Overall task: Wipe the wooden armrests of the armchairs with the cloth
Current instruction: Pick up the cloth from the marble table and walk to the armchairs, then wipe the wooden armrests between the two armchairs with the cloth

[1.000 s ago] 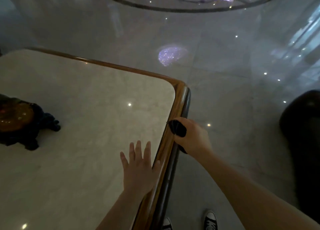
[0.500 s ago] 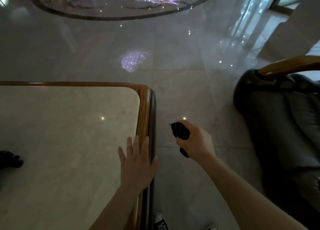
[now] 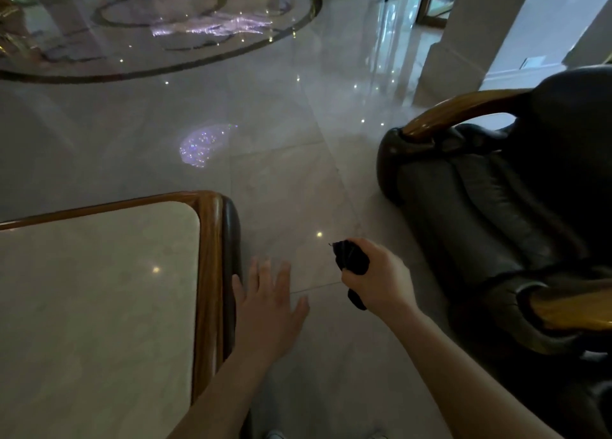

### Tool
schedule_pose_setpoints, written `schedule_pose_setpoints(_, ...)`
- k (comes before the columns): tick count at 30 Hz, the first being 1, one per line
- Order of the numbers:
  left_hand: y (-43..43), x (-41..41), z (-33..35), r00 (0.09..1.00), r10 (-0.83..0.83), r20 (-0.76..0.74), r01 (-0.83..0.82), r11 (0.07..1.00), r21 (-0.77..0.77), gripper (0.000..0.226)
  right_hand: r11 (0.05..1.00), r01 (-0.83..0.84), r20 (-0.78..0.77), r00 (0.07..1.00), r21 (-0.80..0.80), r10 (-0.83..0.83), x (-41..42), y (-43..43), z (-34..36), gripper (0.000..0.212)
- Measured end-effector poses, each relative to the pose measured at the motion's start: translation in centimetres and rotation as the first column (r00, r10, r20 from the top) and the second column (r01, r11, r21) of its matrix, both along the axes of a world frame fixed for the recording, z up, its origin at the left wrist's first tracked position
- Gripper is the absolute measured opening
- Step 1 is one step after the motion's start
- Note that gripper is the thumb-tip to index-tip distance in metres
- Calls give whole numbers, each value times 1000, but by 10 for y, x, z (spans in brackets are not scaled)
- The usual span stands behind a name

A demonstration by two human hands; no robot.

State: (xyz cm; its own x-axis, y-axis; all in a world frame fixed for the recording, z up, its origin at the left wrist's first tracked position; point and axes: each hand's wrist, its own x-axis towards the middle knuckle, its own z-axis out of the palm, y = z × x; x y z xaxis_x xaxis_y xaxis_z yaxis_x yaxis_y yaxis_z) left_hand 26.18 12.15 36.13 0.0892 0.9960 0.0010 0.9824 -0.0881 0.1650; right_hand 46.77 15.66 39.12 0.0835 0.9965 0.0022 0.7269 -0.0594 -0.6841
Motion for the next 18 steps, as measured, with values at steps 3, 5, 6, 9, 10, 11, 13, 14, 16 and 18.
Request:
schedule_pose_setpoints(3, 3, 40, 3, 999, -45, -6, 45, 999, -10, 71, 999, 50, -17, 999, 0, -50, 41, -7, 1, 54)
schedule_pose_setpoints(5, 4, 68, 4, 998, -67, -11, 67, 998, -16, 74, 997, 83, -15, 996, 5, -83, 71, -14, 2, 53)
schedule_pose_setpoints(6, 6, 82, 4, 997, -82, -10, 82, 997, -11, 74, 995, 103, -14, 995, 12, -103, 86, -18, 3, 53)
schedule_pose_setpoints(9, 11, 124, 4, 990, -139, -13, 139, 990, -5, 74, 982, 190, -15, 982, 15, -190, 131, -29, 6, 54)
schedule_pose_setpoints(10, 12, 137, 3, 987, -160, -8, 160, 987, -11, 74, 975, 222, -13, 975, 14, -222, 144, -33, 7, 55)
schedule_pose_setpoints(11, 14, 150, 3, 983, -186, 0, 186, 983, -16, 74, 967, 255, -10, 967, 14, -255, 158, -37, 8, 56)
schedule_pose_setpoints(13, 19, 176, 3, 971, -240, 22, 240, 970, -19, 75, 947, 322, -1, 947, 15, -322, 182, -45, 10, 57)
schedule_pose_setpoints(14, 21, 188, 4, 963, -267, 31, 268, 963, -16, 76, 935, 353, 5, 935, 19, -353, 193, -50, 11, 58)
schedule_pose_setpoints(16, 27, 209, 6, 944, -329, 34, 330, 944, -3, 77, 910, 413, 10, 910, 28, -414, 213, -58, 11, 57)
schedule_pose_setpoints(18, 33, 228, 7, 920, -390, 38, 390, 921, 14, 75, 884, 466, 12, 884, 29, -467, 228, -66, 10, 55)
